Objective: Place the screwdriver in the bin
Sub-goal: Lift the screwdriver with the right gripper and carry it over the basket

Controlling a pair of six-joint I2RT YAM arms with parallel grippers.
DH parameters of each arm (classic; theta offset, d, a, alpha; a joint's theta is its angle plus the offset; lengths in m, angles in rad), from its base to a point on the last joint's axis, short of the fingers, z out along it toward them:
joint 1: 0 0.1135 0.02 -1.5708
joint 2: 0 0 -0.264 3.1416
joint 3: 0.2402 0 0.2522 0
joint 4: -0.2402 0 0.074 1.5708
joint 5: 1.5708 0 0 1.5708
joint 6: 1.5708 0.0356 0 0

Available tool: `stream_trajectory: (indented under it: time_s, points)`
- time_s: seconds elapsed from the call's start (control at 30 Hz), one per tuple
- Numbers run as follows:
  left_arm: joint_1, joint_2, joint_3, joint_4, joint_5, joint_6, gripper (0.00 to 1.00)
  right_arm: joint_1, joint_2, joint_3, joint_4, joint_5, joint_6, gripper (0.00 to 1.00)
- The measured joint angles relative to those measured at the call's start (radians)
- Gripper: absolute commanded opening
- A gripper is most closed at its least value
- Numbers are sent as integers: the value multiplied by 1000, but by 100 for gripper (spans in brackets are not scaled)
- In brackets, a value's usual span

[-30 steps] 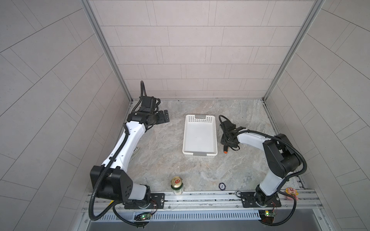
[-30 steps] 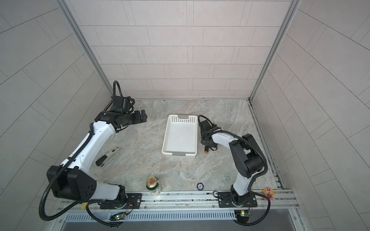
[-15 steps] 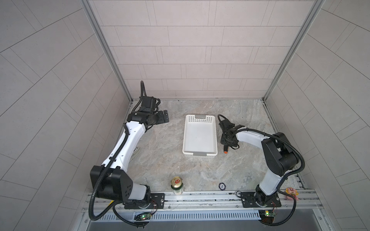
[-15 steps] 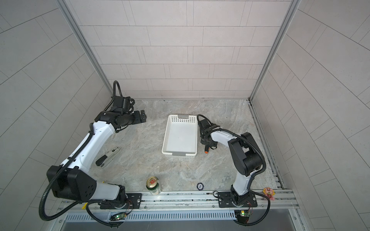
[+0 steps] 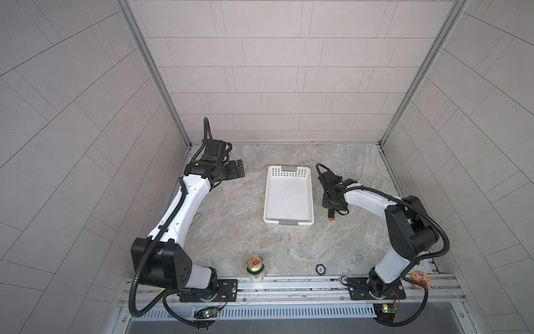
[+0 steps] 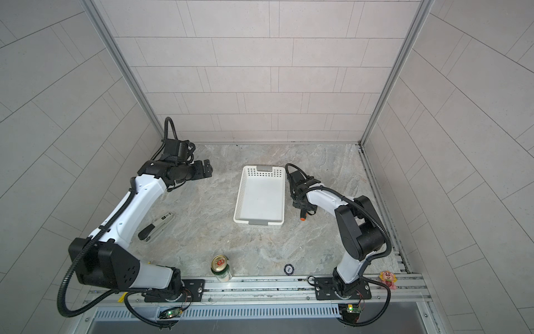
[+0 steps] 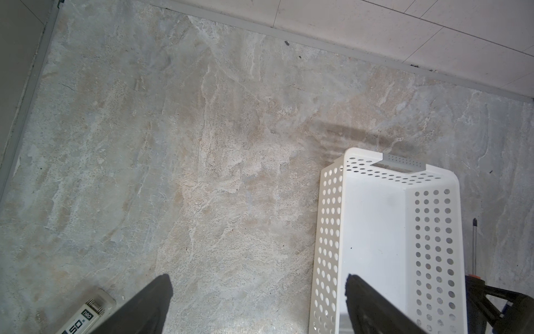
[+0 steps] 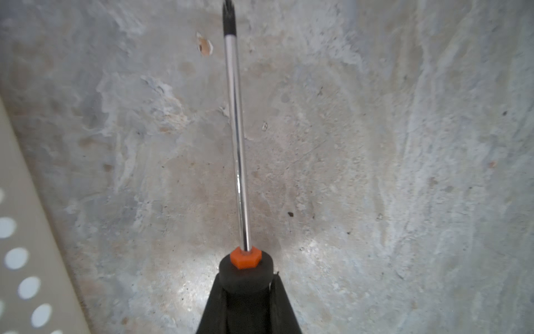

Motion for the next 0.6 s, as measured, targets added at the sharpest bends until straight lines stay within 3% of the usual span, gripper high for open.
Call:
stream_trajectory:
  time_s: [0.2,0.6]
  points:
    - [0,2,0,-5,-13,1,100,0,-98,0,-55,26,-43,8]
    - [0,2,0,-15,-25,16,100,0,-148,80,-175,38,-108,9]
